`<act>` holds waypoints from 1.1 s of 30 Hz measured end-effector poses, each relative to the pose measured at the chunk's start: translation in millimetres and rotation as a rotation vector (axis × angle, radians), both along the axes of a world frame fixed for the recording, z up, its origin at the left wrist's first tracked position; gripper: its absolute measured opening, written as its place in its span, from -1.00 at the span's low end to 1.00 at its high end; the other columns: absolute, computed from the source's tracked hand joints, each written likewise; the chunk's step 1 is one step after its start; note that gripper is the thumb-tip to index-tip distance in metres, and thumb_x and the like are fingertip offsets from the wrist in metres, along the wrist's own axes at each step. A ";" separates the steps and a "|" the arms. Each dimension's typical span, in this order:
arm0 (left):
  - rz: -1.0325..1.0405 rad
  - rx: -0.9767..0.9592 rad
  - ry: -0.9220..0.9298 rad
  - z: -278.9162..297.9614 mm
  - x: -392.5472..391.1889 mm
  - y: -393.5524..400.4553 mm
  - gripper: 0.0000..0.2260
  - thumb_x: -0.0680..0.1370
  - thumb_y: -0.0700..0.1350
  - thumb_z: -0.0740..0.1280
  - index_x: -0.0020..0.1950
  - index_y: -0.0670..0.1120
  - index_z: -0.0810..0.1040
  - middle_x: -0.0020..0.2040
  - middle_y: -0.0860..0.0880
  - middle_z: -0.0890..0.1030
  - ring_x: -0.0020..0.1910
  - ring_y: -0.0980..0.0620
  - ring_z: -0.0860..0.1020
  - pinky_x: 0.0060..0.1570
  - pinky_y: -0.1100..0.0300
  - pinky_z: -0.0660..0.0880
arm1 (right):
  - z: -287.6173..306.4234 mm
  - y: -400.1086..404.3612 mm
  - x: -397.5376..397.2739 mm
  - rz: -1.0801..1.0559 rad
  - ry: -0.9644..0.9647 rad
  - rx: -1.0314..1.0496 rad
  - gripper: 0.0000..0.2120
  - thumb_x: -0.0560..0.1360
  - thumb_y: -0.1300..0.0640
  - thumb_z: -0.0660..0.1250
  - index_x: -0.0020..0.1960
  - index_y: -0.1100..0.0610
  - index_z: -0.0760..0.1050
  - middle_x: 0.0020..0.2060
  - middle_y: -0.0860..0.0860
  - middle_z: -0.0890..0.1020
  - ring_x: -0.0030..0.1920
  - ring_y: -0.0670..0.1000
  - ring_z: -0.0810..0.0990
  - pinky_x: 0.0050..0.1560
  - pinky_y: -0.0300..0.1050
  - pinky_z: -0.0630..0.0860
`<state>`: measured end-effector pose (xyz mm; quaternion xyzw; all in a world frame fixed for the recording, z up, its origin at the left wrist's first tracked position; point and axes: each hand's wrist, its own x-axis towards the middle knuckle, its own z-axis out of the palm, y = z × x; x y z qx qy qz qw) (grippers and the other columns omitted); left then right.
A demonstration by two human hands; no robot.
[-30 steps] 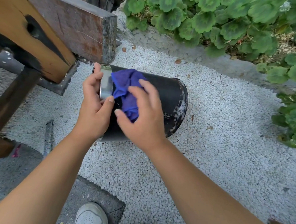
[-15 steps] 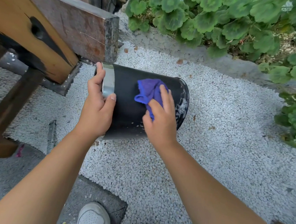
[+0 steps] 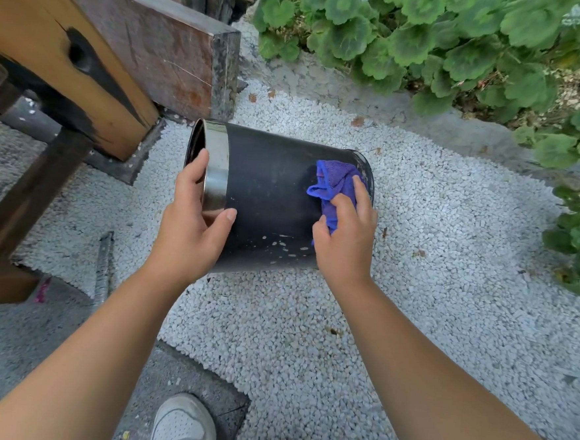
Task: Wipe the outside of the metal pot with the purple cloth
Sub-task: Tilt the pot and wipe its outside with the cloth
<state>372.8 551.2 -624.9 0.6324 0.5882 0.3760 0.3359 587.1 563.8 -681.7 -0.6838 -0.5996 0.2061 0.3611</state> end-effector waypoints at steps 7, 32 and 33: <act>0.057 -0.092 -0.072 25.4 34.5 19.1 -0.33 0.48 -0.23 0.35 0.44 0.28 0.21 0.07 0.21 0.67 -0.02 0.06 0.68 0.12 -0.06 0.57 | 14.5 12.6 13.2 -0.074 0.095 -0.046 -0.69 0.43 0.29 0.34 0.16 0.10 0.55 0.47 0.05 0.31 0.36 0.14 0.35 0.19 -0.18 0.25; -0.143 0.077 0.170 8.1 26.0 8.5 -0.22 0.60 0.37 -0.03 0.60 -0.15 -0.08 0.62 -0.14 -0.09 0.61 0.12 -0.11 0.53 0.26 -0.10 | 66.2 7.0 -48.0 0.263 0.087 0.062 -0.51 0.46 -0.10 0.25 0.37 0.00 0.48 0.23 0.05 0.54 0.24 0.11 0.44 0.27 -0.07 0.38; -0.147 0.077 0.170 7.4 24.2 7.6 -0.20 0.59 0.38 -0.04 0.61 -0.18 -0.06 0.63 -0.16 -0.10 0.60 0.14 -0.12 0.53 0.26 -0.10 | 61.5 2.2 -51.1 0.243 0.072 0.081 -0.52 0.47 -0.11 0.26 0.34 0.02 0.51 0.20 0.09 0.54 0.23 0.16 0.43 0.27 -0.02 0.39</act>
